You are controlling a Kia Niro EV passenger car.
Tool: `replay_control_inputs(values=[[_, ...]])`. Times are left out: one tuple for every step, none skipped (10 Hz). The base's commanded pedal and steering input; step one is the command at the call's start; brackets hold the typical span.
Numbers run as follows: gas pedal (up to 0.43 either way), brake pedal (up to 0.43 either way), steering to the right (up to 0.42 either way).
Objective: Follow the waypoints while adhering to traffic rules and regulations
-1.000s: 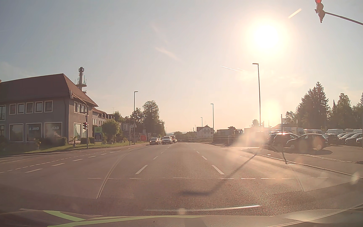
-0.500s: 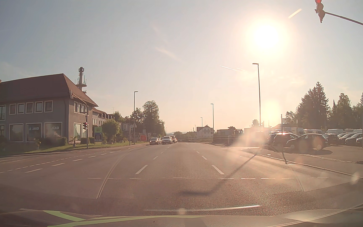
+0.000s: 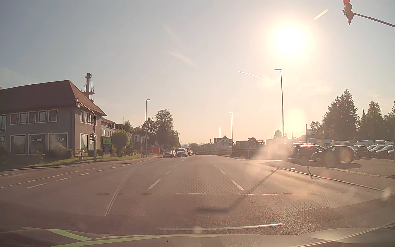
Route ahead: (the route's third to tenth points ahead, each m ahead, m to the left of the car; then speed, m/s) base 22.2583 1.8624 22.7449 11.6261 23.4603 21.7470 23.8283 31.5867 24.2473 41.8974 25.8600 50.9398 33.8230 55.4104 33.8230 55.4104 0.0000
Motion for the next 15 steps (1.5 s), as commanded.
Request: replay_control_inputs(values=[[0.0, 0.372, 0.0], [0.0, 0.372, 0.0], [0.0, 0.372, 0.0], [0.0, 0.378, 0.0], [0.0, 0.378, 0.0], [0.0, 0.378, 0.0], [0.0, 0.378, 0.0], [0.0, 0.372, 0.0], [0.0, 0.372, 0.0], [0.0, 0.372, 0.0], [0.0, 0.378, 0.0], [0.0, 0.378, 0.0], [0.0, 0.378, 0.0], [0.0, 0.372, 0.0], [0.0, 0.372, 0.0]])
